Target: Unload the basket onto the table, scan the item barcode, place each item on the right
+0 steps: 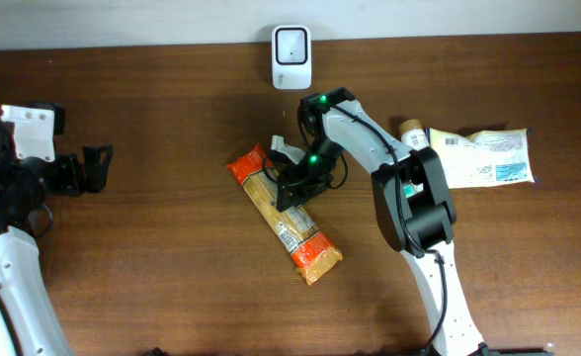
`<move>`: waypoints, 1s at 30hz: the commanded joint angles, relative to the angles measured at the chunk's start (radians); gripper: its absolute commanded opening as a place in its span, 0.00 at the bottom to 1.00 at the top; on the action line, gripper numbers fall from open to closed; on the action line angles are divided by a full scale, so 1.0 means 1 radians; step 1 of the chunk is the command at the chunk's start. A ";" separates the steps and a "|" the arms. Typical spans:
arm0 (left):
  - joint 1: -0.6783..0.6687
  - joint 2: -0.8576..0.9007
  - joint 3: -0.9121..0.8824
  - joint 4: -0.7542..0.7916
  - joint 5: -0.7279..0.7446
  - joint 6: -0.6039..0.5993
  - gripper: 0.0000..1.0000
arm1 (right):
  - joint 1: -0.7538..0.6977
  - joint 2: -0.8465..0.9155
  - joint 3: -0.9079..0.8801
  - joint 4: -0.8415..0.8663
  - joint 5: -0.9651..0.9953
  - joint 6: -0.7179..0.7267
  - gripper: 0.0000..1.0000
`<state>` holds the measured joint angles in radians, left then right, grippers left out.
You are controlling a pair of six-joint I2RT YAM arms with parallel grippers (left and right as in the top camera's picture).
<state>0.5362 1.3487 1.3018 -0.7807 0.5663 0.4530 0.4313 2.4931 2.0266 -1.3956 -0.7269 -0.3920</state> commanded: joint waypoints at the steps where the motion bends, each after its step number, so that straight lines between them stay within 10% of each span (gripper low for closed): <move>1: 0.003 -0.002 0.008 0.002 0.014 0.016 0.99 | 0.013 0.015 0.020 0.013 0.144 0.102 0.59; 10: 0.003 -0.002 0.008 0.002 0.014 0.016 0.99 | 0.035 0.018 0.230 0.006 0.391 0.080 0.83; 20: 0.003 -0.001 0.008 0.002 0.014 0.016 0.99 | 0.146 0.018 0.173 0.074 0.370 0.053 0.86; 24: 0.003 -0.001 0.008 0.002 0.014 0.016 0.99 | 0.195 0.034 0.159 0.132 0.336 0.117 0.71; 30: 0.003 -0.002 0.008 0.002 0.014 0.016 0.99 | 0.216 0.047 0.164 0.153 0.360 0.148 0.04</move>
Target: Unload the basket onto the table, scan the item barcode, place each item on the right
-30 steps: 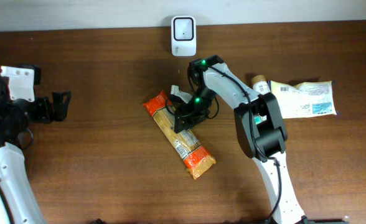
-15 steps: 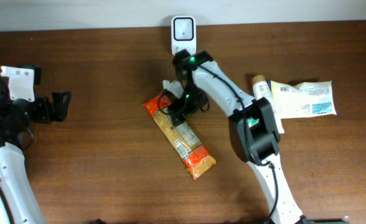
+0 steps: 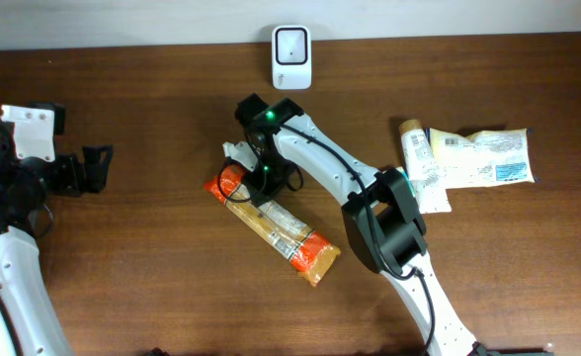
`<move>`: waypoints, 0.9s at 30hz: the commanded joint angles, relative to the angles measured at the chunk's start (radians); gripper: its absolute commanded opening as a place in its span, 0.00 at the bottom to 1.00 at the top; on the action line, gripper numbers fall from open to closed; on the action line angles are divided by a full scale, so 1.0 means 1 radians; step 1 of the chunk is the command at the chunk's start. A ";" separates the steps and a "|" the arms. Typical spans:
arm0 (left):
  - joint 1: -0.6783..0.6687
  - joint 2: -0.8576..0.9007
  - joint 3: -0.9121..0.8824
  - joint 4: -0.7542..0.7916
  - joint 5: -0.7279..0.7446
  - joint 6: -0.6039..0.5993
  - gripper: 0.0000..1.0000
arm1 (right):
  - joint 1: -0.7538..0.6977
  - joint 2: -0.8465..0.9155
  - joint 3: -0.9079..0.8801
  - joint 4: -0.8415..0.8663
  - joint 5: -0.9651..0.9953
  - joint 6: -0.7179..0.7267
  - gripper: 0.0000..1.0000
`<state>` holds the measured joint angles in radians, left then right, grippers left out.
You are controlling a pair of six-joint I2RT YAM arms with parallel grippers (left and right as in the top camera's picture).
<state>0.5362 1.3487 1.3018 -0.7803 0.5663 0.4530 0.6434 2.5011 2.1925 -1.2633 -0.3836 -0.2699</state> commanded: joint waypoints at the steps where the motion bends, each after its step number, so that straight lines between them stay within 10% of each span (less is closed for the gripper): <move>1: 0.003 -0.001 0.008 0.002 0.014 0.016 0.99 | -0.004 0.039 0.006 0.036 0.017 0.058 0.04; 8: 0.003 -0.001 0.008 0.002 0.014 0.016 0.99 | -0.128 0.039 0.042 0.273 -0.065 0.425 0.04; 12: 0.003 -0.001 0.008 0.002 0.014 0.016 0.99 | -0.114 0.042 -0.013 0.274 -0.065 0.417 0.33; 16: 0.003 -0.001 0.008 0.002 0.014 0.016 0.99 | -0.101 0.042 -0.137 0.328 -0.100 0.417 0.40; 18: 0.003 -0.001 0.008 0.002 0.014 0.016 0.99 | -0.101 0.042 -0.179 0.367 -0.167 0.417 0.40; 22: 0.003 -0.001 0.008 0.002 0.014 0.016 0.99 | -0.102 0.042 -0.180 0.375 -0.228 0.417 0.04; 27: 0.003 -0.001 0.008 0.002 0.014 0.016 0.99 | -0.142 -0.010 -0.129 0.370 -0.362 0.417 0.04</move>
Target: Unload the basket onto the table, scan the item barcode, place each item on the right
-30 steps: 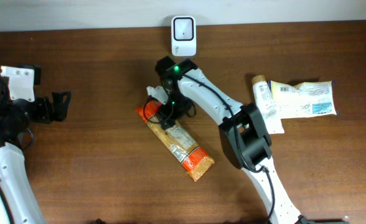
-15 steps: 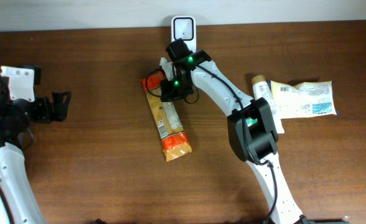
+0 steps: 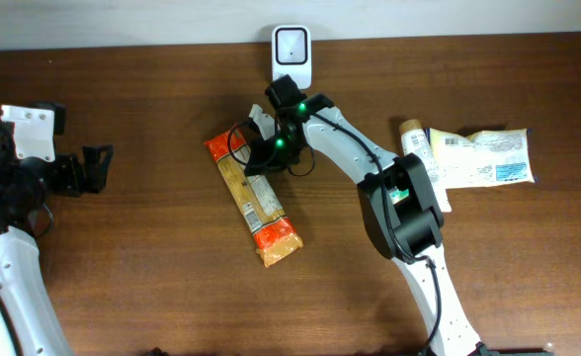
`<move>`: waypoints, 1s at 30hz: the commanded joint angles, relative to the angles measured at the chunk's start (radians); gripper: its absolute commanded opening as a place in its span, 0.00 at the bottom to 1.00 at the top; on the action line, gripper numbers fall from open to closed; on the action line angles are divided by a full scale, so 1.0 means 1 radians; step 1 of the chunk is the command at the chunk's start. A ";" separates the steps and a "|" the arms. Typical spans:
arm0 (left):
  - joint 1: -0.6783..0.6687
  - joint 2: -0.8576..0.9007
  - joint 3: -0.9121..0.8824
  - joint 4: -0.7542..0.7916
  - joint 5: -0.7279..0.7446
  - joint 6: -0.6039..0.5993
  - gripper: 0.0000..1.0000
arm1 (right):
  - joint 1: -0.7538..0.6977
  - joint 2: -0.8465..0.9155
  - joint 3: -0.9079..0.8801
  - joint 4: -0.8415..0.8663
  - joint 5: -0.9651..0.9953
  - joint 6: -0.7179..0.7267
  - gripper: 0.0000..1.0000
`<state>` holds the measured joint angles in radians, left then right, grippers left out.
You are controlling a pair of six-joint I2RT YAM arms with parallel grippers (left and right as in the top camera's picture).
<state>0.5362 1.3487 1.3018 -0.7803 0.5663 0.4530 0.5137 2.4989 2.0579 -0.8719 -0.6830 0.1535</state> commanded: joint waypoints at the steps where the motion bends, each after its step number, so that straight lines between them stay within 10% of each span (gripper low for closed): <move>1: 0.003 -0.001 0.008 0.002 0.014 0.016 0.99 | -0.031 -0.042 0.024 -0.021 -0.122 -0.007 0.04; 19: 0.003 -0.002 0.008 0.002 0.014 0.016 0.99 | -0.264 -0.459 0.069 0.278 -0.433 0.121 0.04; 24: 0.003 -0.002 0.008 0.002 0.014 0.016 0.99 | -0.192 -0.495 0.069 0.249 0.200 -0.056 0.04; 27: 0.003 -0.002 0.008 0.002 0.014 0.016 0.99 | -0.041 -0.473 0.068 0.276 0.664 -0.492 0.04; 30: 0.003 -0.001 0.008 0.002 0.014 0.016 0.99 | 0.032 -0.463 0.068 0.285 0.733 -0.734 0.04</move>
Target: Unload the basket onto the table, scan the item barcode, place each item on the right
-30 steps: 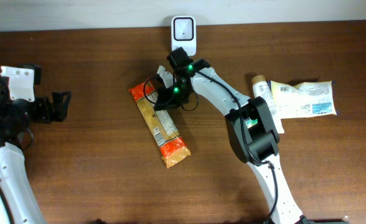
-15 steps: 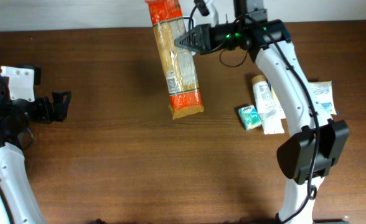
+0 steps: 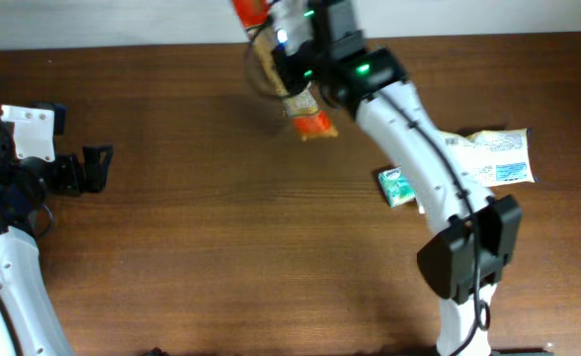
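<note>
In the overhead view, the long pasta packet (image 3: 305, 107) with orange ends is lifted off the table. It hangs tilted at the top middle, with its upper end at the frame's edge. My right gripper (image 3: 289, 51) is shut on its middle. The raised gripper and packet hide the white scanner at the table's back edge. My left gripper (image 3: 99, 168) rests at the far left, open and holding nothing.
A white pouch with blue print (image 3: 490, 158) lies at the right. A small green-and-white pack (image 3: 394, 185) lies beside the right arm's forearm. The wooden table (image 3: 221, 257) spreads across the view, and the left arm lies along the left edge.
The right gripper was low beside the packet lying flat on the table. It now holds the packet raised toward the camera over the scanner's spot. A green-and-white pack now shows by the arm.
The packet first lay slanted at the table's middle with the right gripper on it. Then it lay further left, then nearly straight below the scanner. Now it is gripped and lifted at the back edge. The left arm has stayed still.
</note>
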`<move>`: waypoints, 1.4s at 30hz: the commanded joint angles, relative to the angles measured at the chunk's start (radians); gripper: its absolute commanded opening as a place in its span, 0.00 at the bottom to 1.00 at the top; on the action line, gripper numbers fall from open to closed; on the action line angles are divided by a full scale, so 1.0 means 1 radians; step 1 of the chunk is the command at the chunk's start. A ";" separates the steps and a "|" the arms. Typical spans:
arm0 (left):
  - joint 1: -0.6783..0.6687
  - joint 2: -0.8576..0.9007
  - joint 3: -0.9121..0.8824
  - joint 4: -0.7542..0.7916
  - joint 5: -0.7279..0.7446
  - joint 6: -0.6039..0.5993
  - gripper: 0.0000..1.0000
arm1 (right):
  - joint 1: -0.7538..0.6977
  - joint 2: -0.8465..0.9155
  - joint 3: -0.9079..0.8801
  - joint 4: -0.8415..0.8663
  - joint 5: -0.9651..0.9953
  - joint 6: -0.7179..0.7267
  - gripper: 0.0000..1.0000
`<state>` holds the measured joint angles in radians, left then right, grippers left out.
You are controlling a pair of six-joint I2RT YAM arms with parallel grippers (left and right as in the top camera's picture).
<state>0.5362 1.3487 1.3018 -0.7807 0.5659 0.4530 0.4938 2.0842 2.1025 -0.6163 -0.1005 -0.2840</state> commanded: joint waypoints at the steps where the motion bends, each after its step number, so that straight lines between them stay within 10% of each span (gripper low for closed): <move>1: 0.003 -0.002 0.008 0.002 0.014 0.016 0.99 | 0.063 -0.048 0.024 0.032 0.151 -0.351 0.04; 18: 0.003 -0.002 0.008 0.002 0.014 0.016 0.99 | -0.003 0.297 0.023 0.909 0.248 -0.969 0.04; 42: 0.003 -0.002 0.008 0.002 0.014 0.016 0.99 | 0.012 0.324 0.023 0.849 0.244 -0.968 0.04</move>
<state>0.5362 1.3487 1.3018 -0.7807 0.5659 0.4530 0.4973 2.4741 2.0922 0.2371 0.1341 -1.2369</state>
